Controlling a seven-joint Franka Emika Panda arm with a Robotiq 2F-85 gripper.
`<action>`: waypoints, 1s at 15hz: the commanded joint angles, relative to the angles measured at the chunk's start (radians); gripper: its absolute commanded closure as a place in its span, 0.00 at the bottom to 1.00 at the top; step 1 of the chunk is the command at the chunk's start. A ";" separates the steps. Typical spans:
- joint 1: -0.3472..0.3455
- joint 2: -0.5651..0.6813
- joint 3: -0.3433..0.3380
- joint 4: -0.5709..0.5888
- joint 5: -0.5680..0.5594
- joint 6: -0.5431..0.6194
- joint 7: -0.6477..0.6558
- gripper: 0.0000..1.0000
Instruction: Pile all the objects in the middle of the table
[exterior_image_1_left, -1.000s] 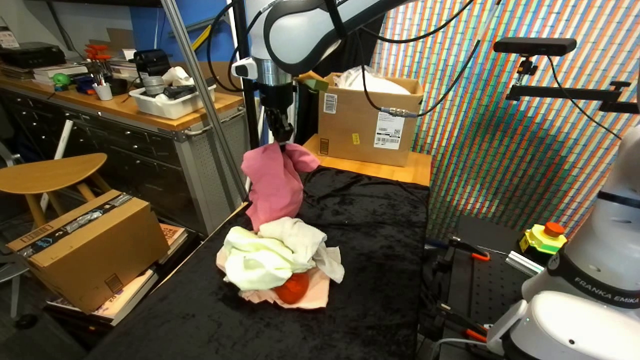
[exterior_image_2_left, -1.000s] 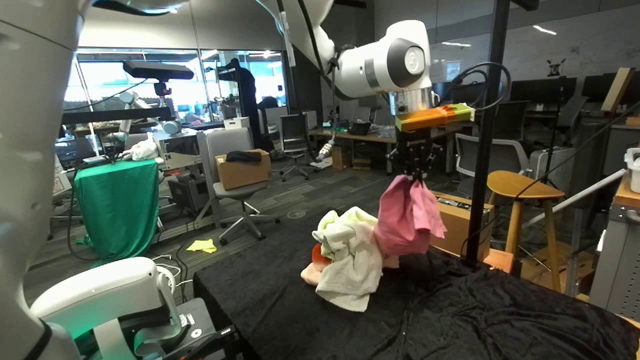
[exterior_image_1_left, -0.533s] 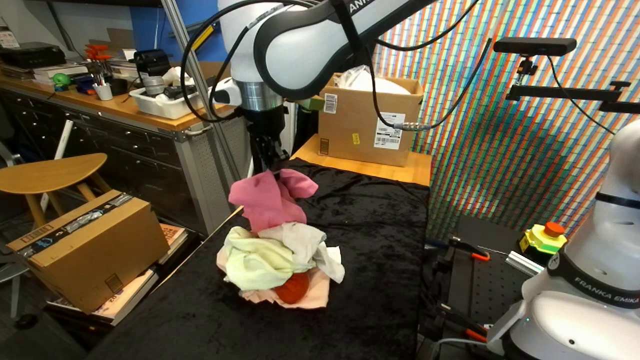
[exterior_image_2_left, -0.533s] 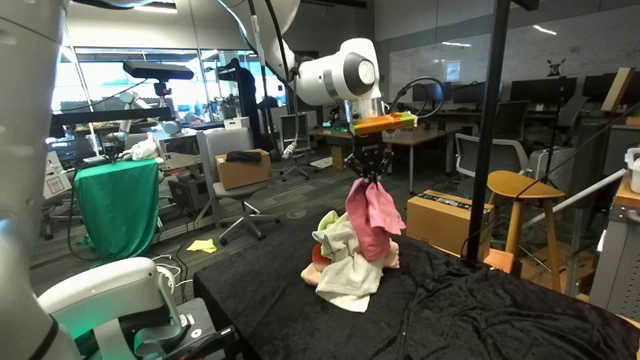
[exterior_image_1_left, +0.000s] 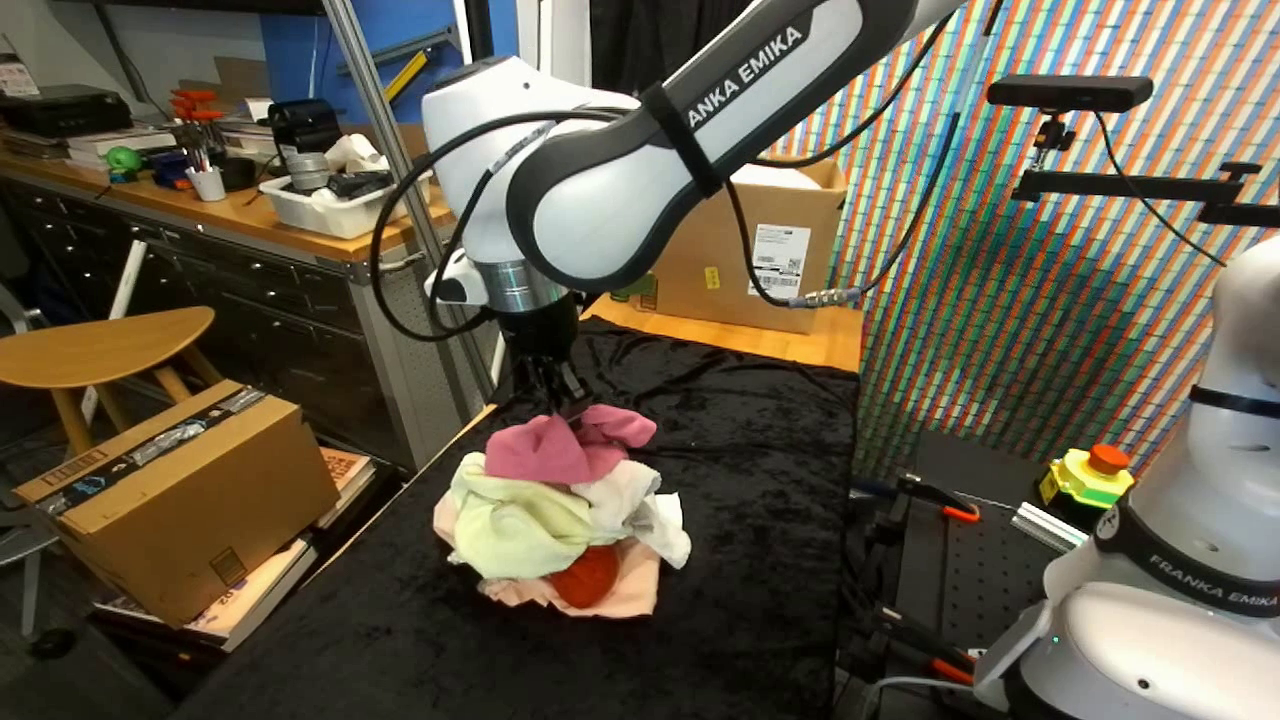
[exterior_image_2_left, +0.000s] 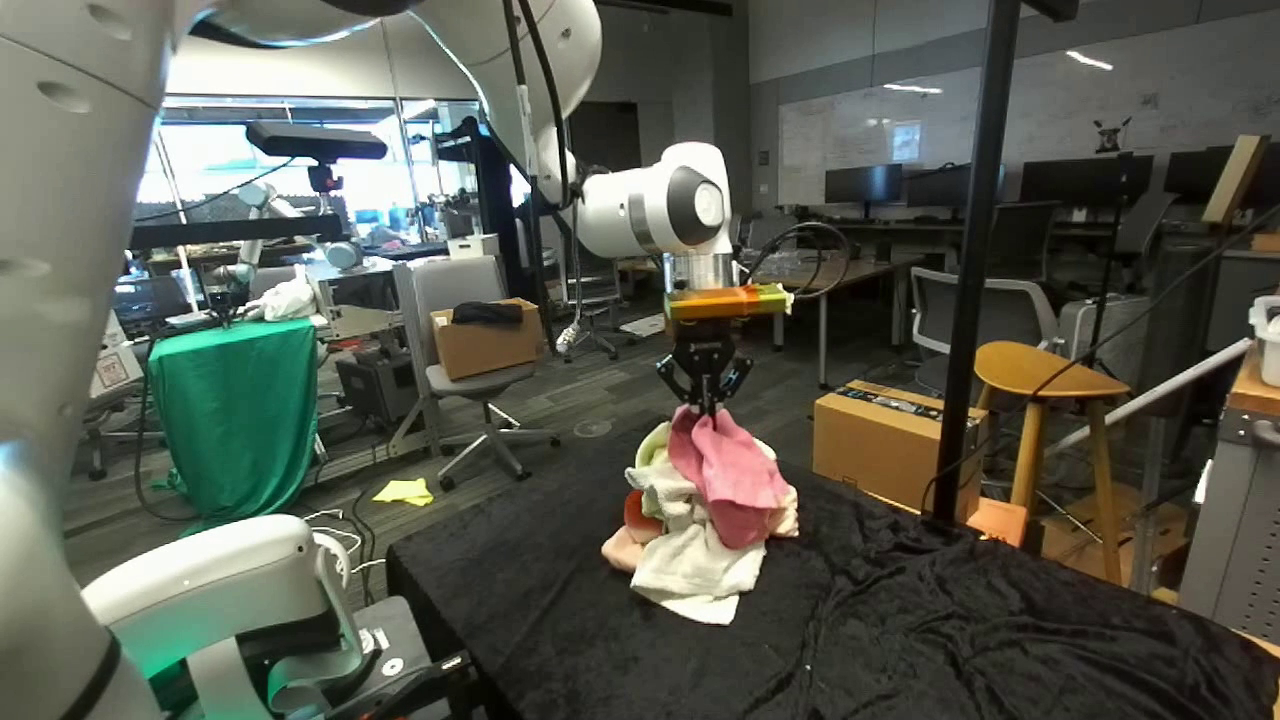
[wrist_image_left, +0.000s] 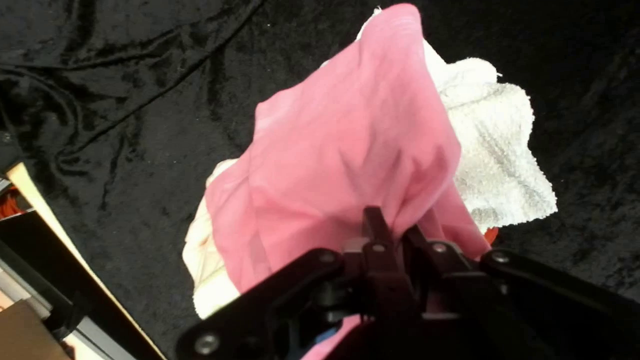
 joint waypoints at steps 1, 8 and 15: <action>-0.003 0.024 0.023 -0.008 0.035 0.019 0.075 0.91; 0.005 0.045 0.036 -0.006 0.047 0.040 0.213 0.68; 0.002 -0.042 0.039 -0.002 0.051 -0.093 0.235 0.29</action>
